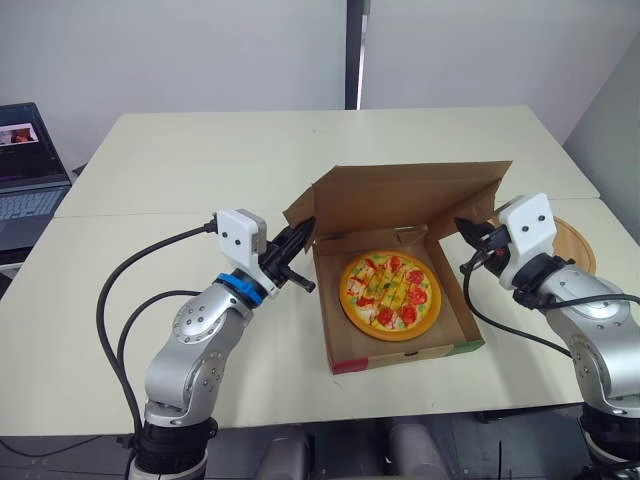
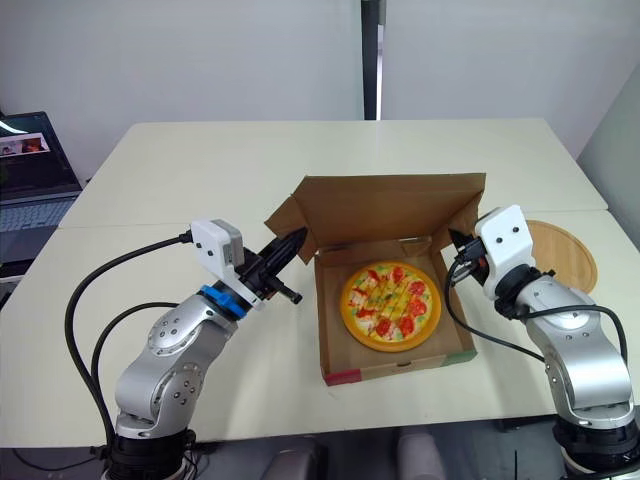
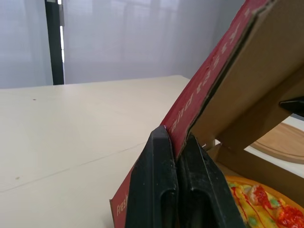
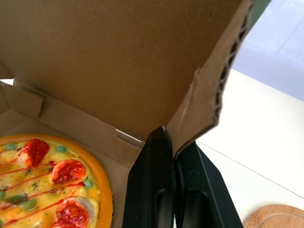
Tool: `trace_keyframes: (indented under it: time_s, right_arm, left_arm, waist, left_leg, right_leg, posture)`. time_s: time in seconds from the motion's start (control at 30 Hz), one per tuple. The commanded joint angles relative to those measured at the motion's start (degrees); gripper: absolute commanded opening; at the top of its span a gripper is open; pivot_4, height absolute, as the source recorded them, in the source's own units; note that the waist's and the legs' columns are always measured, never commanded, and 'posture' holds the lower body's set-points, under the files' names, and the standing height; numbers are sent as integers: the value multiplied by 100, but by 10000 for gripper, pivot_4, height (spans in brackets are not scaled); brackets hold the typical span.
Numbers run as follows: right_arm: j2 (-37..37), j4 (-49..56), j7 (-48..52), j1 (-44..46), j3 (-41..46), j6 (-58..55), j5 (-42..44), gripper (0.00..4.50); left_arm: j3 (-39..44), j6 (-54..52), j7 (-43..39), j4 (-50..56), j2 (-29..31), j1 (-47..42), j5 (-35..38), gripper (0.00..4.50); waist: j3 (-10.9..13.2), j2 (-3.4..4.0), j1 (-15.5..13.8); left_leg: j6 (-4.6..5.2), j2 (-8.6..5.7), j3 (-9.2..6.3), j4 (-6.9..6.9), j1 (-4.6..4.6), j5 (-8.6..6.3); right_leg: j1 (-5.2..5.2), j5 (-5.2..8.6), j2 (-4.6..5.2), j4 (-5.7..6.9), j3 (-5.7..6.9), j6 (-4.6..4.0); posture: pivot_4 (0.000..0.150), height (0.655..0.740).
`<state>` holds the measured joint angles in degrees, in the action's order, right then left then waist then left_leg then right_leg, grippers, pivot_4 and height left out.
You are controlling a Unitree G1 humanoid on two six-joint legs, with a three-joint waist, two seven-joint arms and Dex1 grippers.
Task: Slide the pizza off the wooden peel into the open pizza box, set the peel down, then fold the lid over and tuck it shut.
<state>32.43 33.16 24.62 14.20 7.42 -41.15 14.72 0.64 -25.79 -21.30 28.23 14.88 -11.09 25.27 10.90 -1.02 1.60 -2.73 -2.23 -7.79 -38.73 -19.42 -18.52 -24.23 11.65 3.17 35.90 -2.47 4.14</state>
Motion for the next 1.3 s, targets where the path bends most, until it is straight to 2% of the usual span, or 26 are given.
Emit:
trace_keyframes:
  time_s: [0.03,0.43,0.63,0.93,1.13,1.3]
  right_arm:
    - [-40,55,-14,209,-64,12,61,0]
    - [-98,-160,-112,581,-13,-293,134,0]
    - [100,-58,32,606,-69,-320,93,0]
    - [512,41,284,576,-85,-372,89,0]
    - [562,275,245,529,-117,-522,109,0]
    - [503,413,174,438,-136,-601,89,0]
  left_arm:
    - [-276,129,99,283,-129,-182,-144,296]
    - [-472,772,33,-1530,-688,-1427,-762,296]
    - [-259,717,-119,-2212,-837,-1899,-559,296]
    - [10,-268,-513,-1725,-534,-1799,140,296]
    - [189,-1018,-493,-1351,-439,-1774,717,296]
    - [169,-1303,-497,-1219,-441,-1812,872,296]
  waist:
    - [0,0,-1]
    - [0,-1,-30]
    - [0,-1,-46]
    - [0,-1,-45]
    - [0,-1,-40]
    - [0,-1,-42]
  left_leg:
    - [0,0,-1,0,-1,0]
    - [0,-3,-2,-1,-5,0]
    - [0,-6,-8,-2,-10,0]
    - [0,-6,-13,-2,-21,0]
    - [-1,-5,-15,-1,-26,0]
    - [-2,-5,-15,-2,-27,1]
  right_leg:
    - [0,0,0,0,1,0]
    - [1,-1,0,-5,1,0]
    - [0,-2,1,-9,3,2]
    - [-8,-1,1,-12,5,3]
    - [-13,-1,1,-13,7,3]
    - [-13,-1,1,-13,7,3]
  posture:
    - [1500,7341]
    - [1500,7341]
    - [1500,7341]
    - [1500,7341]
    - [1500,7341]
    - [1500,7341]
